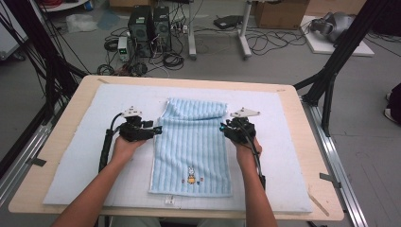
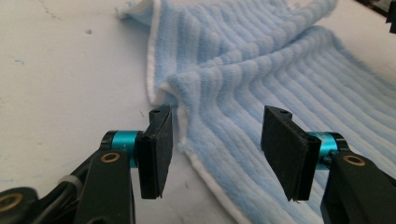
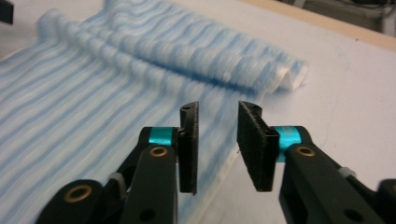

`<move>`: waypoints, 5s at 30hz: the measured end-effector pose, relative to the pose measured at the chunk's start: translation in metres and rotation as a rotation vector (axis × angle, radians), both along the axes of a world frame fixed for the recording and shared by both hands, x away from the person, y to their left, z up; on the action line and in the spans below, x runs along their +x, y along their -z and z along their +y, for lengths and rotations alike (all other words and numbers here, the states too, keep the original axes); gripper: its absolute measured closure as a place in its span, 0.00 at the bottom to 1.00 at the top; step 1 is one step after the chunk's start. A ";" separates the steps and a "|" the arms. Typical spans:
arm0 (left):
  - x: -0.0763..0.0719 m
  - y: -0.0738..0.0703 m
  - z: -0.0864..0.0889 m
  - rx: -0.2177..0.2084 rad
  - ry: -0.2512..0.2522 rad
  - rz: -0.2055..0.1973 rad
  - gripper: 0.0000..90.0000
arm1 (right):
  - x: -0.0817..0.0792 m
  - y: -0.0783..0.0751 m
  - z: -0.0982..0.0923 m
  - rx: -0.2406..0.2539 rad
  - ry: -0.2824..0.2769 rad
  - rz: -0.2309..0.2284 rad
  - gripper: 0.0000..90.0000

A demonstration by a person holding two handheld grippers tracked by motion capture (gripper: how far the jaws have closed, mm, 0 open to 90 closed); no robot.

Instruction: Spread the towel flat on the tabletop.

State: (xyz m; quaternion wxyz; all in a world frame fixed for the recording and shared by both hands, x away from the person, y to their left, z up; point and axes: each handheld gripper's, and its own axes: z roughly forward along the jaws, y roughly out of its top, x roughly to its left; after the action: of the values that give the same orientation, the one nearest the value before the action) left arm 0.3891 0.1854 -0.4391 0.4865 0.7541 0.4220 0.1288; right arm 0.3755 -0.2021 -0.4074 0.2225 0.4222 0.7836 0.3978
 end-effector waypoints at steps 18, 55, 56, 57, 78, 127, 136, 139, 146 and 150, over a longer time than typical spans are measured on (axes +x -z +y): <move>-0.011 0.011 -0.018 0.153 -0.026 0.046 0.97 | -0.008 0.035 0.008 -0.073 0.015 0.130 0.97; -0.101 0.011 -0.022 0.219 0.139 -0.028 0.96 | -0.101 0.043 -0.002 -0.006 -0.054 0.089 0.78; -0.102 0.011 -0.020 0.208 0.135 -0.017 0.97 | -0.102 0.042 -0.003 -0.011 -0.049 0.091 0.84; -0.104 0.011 -0.018 0.199 0.127 -0.013 0.97 | -0.102 0.042 -0.004 0.000 -0.054 0.097 0.89; -0.166 0.013 -0.006 0.089 0.258 0.045 0.96 | -0.165 0.033 -0.010 -0.081 -0.157 0.139 0.94; -0.079 0.007 -0.025 0.195 0.097 0.039 0.97 | -0.076 0.037 -0.005 -0.004 -0.147 0.176 0.96; -0.048 -0.006 -0.014 0.062 0.014 0.025 0.67 | -0.065 0.020 -0.015 0.048 -0.097 0.108 0.73; -0.021 -0.010 -0.013 0.022 -0.019 0.028 0.58 | -0.042 0.014 -0.019 0.059 -0.049 0.082 0.68; 0.032 -0.011 -0.017 -0.027 -0.078 0.048 0.51 | -0.007 0.006 -0.021 0.075 -0.009 0.067 0.61; 0.056 -0.007 -0.028 -0.008 -0.077 0.063 0.52 | -0.002 0.010 -0.022 0.067 -0.020 0.085 0.61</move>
State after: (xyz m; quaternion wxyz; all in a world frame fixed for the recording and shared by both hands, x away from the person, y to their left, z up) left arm 0.4451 0.1576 -0.4323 0.4704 0.7391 0.4664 0.1221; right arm 0.3732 -0.2242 -0.4176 0.1709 0.4383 0.7825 0.4079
